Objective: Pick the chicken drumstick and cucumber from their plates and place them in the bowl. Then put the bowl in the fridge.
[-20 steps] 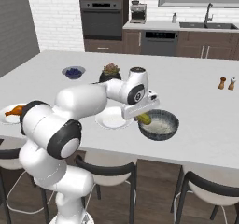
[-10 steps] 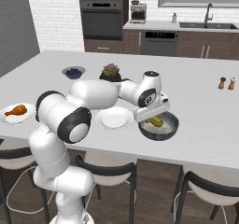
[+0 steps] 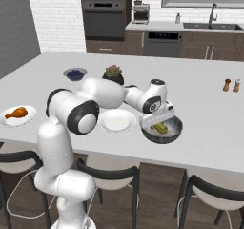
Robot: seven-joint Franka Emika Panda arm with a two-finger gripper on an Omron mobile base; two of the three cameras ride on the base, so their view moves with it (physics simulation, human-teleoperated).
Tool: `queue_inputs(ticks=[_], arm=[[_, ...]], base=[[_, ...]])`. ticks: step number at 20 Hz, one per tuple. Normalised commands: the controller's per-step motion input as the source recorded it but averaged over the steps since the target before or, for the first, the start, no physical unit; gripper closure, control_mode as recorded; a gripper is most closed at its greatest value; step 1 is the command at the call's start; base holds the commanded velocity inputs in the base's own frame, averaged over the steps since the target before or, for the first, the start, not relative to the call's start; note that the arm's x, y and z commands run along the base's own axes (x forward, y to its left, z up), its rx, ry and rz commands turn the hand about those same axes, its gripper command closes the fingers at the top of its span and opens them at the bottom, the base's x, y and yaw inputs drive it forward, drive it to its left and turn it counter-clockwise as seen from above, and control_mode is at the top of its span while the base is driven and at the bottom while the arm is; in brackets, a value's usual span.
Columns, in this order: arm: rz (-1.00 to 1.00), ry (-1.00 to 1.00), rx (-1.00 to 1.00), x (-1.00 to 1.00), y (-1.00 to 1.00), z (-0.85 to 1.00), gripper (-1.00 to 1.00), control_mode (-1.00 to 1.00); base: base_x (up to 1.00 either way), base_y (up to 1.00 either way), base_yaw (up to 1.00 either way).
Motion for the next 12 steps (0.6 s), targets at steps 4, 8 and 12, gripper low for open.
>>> queue_inputs(ticks=[4, 8, 12], arm=[[0.00, 0.00, 0.00, 0.01, -0.03, -0.13, -1.00, -1.00], [0.00, 0.00, 0.00, 0.03, 0.00, 0.01, -1.00, -1.00], [-0.02, -0.03, 0.00, -0.55, 0.12, 0.59, -1.00, -1.00]], base=[[0.00, 0.00, 0.00], [0.00, 0.00, 0.00], [0.00, 0.00, 0.00]])
